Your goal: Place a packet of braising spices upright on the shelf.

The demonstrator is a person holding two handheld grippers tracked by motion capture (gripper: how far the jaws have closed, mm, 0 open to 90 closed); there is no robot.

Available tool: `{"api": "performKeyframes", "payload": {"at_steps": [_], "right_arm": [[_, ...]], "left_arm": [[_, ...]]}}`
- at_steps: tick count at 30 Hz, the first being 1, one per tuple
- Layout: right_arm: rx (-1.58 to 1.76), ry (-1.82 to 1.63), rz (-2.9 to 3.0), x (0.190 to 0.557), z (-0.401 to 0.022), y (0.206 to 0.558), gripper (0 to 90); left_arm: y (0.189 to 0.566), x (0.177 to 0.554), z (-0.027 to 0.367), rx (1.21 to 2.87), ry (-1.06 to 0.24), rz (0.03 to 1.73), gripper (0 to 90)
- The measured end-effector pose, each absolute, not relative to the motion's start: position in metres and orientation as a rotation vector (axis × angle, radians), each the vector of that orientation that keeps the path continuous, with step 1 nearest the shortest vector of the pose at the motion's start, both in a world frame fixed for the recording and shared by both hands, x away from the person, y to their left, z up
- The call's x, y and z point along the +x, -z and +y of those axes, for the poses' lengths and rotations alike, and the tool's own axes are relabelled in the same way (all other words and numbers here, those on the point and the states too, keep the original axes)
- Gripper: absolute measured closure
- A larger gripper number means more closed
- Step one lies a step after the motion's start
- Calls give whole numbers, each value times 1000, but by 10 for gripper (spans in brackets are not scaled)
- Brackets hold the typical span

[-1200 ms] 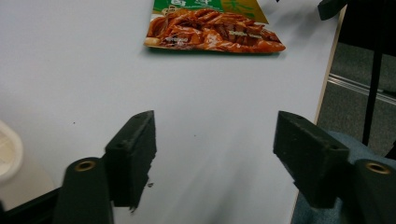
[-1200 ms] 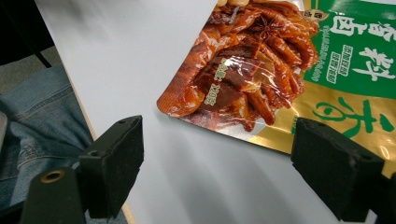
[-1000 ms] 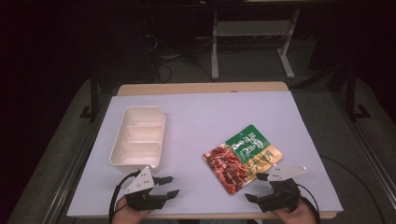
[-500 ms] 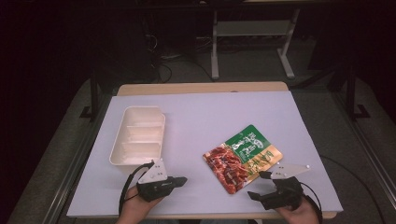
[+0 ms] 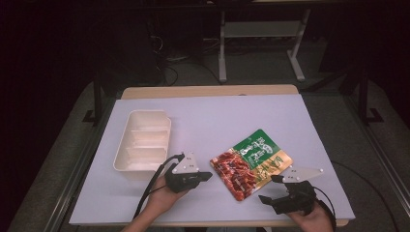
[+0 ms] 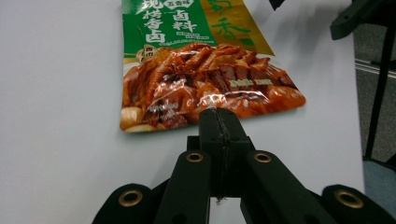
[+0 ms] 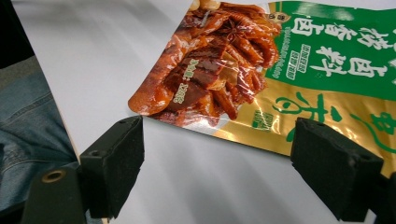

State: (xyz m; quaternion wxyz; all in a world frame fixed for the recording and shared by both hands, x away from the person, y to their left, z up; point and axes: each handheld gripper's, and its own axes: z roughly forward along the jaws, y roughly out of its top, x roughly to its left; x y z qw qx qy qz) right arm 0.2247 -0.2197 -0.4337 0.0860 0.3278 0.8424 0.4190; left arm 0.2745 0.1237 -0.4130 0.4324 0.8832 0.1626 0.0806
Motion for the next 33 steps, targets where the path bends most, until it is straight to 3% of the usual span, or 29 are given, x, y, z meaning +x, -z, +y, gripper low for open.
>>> {"api": "performKeyframes", "payload": {"at_steps": [14, 33], "right_arm": [[1045, -1207, 2468, 227, -226, 433, 157], [1180, -1135, 2424, 233, -239, 435, 152]], "left_arm": [[418, 315, 80, 2274, -172, 433, 900], [439, 327, 58, 2419, -162, 532, 900]]}}
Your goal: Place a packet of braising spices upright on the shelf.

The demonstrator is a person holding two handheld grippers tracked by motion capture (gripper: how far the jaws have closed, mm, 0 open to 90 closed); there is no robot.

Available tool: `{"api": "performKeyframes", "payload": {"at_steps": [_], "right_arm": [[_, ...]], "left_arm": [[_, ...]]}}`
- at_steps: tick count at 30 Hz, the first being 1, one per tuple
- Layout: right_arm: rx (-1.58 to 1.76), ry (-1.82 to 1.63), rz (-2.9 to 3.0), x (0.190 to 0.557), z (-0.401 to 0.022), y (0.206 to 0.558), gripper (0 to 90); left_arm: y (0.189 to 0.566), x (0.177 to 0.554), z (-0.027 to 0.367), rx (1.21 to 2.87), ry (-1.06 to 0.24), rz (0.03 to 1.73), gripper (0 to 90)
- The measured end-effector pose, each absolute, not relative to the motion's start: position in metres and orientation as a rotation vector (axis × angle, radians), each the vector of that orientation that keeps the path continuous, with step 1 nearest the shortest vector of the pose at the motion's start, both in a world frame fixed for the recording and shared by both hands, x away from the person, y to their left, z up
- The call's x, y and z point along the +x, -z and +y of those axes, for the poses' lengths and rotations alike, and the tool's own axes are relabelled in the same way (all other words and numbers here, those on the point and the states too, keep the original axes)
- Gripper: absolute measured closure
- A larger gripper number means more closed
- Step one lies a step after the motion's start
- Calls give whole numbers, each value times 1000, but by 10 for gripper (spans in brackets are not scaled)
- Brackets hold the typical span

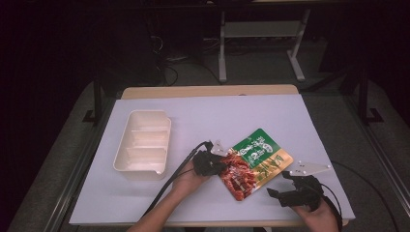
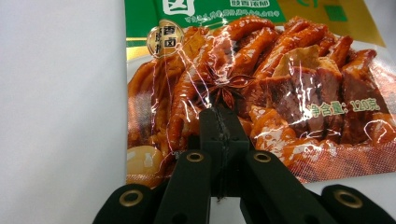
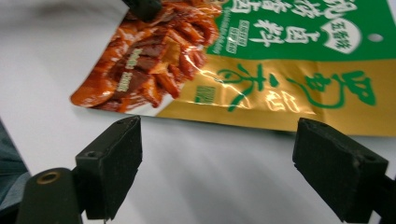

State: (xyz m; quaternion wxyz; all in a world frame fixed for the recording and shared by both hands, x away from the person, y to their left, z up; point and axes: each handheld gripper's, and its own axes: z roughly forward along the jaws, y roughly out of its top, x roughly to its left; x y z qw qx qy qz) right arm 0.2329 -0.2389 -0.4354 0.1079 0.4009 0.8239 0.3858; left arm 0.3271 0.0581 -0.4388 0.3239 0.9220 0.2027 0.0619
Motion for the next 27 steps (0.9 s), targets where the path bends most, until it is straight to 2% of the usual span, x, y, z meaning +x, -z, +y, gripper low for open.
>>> {"api": "performKeyframes", "payload": {"at_steps": [9, 16, 27], "right_arm": [[1268, -1109, 2370, 235, -252, 438, 153], [1422, -1092, 2313, 251, -267, 443, 153], [1484, -1040, 2278, 277, -273, 442, 156]], "left_arm": [[439, 327, 57, 2417, -159, 540, 900], [439, 327, 57, 2423, -169, 526, 900], [439, 327, 57, 2431, -170, 511, 900]]}}
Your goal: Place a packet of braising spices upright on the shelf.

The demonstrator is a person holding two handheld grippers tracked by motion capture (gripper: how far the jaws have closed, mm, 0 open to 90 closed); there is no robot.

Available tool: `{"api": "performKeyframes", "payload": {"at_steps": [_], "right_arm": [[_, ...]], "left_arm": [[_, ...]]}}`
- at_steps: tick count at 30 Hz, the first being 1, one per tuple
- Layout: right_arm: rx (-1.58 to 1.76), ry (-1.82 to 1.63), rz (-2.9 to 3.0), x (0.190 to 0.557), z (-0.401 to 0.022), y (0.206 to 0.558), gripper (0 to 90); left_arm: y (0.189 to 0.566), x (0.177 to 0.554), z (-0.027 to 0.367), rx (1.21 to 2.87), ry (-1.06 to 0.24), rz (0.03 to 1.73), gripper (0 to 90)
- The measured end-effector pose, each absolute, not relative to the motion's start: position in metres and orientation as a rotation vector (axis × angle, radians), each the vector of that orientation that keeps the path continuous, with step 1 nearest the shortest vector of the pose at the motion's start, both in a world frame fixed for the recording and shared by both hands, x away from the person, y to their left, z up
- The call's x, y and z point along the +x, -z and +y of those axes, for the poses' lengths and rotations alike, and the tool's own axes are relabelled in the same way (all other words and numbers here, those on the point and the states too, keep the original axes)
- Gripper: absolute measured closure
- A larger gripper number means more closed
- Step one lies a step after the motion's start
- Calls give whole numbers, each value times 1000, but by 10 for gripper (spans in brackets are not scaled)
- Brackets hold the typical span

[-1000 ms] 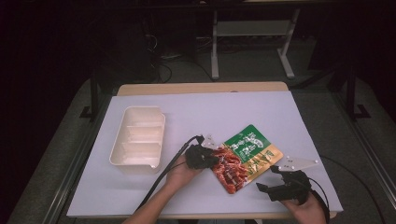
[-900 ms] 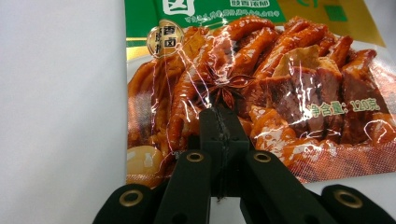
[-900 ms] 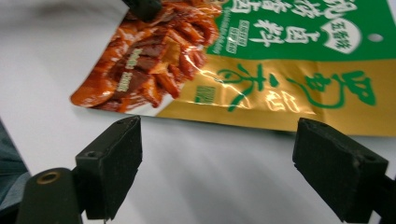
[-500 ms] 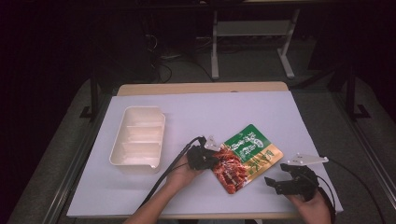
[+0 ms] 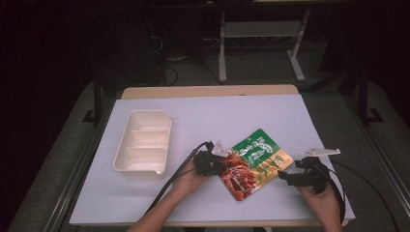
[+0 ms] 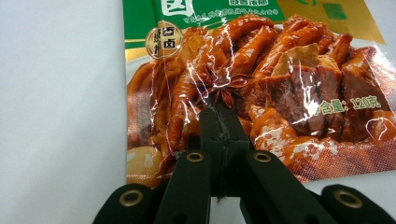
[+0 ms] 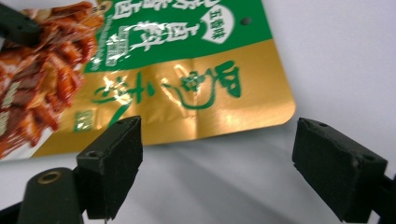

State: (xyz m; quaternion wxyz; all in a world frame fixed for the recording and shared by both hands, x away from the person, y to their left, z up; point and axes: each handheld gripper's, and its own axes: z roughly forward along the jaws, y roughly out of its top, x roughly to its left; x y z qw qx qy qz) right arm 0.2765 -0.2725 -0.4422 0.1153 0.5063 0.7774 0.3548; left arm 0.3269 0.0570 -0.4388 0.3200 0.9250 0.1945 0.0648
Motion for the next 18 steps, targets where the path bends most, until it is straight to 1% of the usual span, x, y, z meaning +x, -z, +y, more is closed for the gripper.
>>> {"api": "performKeyframes", "payload": {"at_steps": [4, 9, 14, 15, 17, 18], "right_arm": [[1499, -1044, 2272, 283, -276, 442, 162], [1500, -1078, 2274, 286, -278, 442, 197], [1493, -1091, 2301, 287, -274, 445, 184], [1489, -1101, 2298, 287, -274, 445, 196], [1481, -1160, 2313, 284, -275, 442, 268], [1475, -1169, 2312, 283, -274, 441, 275]], "left_arm": [[439, 326, 56, 2432, -186, 507, 900], [439, 326, 56, 2434, -187, 502, 900], [439, 326, 56, 2436, -188, 504, 900], [439, 325, 56, 2435, -188, 507, 900], [439, 325, 55, 2439, -193, 503, 900], [439, 325, 55, 2440, -194, 504, 900]]}}
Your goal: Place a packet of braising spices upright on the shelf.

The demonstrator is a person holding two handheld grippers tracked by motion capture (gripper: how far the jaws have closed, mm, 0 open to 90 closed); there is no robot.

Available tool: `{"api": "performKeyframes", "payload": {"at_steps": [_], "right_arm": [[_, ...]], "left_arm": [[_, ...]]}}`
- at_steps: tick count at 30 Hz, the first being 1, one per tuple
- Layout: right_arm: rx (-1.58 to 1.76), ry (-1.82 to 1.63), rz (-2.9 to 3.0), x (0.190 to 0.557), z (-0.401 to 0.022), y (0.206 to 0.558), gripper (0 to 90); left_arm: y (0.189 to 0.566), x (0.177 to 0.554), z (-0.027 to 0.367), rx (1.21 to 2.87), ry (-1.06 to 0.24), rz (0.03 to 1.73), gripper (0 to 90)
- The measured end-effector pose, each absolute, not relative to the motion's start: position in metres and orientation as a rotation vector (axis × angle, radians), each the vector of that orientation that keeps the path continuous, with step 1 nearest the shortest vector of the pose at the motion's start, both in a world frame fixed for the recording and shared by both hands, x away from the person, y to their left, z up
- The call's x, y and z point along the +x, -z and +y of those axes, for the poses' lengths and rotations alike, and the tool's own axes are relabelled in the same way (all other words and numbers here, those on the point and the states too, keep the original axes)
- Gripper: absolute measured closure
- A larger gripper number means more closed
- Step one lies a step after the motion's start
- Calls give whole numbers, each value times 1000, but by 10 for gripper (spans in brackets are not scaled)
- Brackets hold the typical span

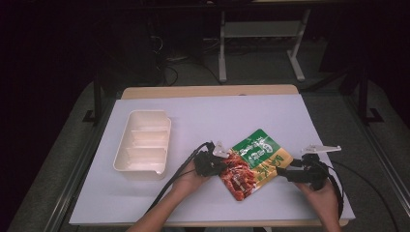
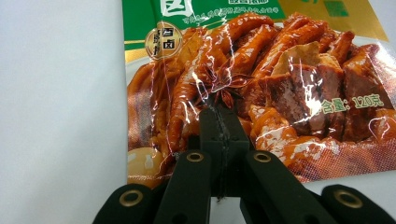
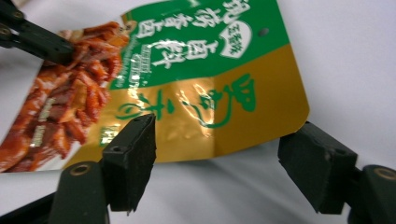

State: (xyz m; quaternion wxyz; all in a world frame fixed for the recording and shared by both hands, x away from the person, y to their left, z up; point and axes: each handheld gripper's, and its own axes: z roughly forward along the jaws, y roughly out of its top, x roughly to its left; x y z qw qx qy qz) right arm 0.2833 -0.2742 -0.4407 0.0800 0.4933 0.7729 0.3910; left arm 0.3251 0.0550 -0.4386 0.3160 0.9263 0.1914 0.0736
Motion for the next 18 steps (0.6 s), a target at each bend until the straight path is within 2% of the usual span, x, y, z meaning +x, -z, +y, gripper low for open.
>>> {"api": "performKeyframes", "payload": {"at_steps": [4, 8, 11, 13, 14, 15, 16, 18], "right_arm": [[1451, -1198, 2321, 282, -271, 438, 315], [1465, -1240, 2358, 285, -266, 440, 420], [1475, -1233, 2362, 287, -266, 443, 456], [1502, -1233, 2362, 288, -266, 445, 515], [1509, -1270, 2362, 289, -267, 446, 614], [1509, -1270, 2362, 289, -267, 446, 614], [1507, -1283, 2363, 290, -268, 445, 694], [1514, -1291, 2364, 291, -268, 445, 729]], "left_arm": [[439, 325, 55, 2439, -195, 507, 900], [438, 325, 54, 2440, -194, 505, 900], [438, 325, 54, 2442, -194, 503, 900], [438, 325, 54, 2444, -194, 502, 900], [438, 326, 54, 2446, -197, 499, 900], [438, 326, 54, 2446, -198, 499, 900], [438, 326, 54, 2449, -196, 499, 900], [438, 325, 54, 2450, -198, 501, 900]]}}
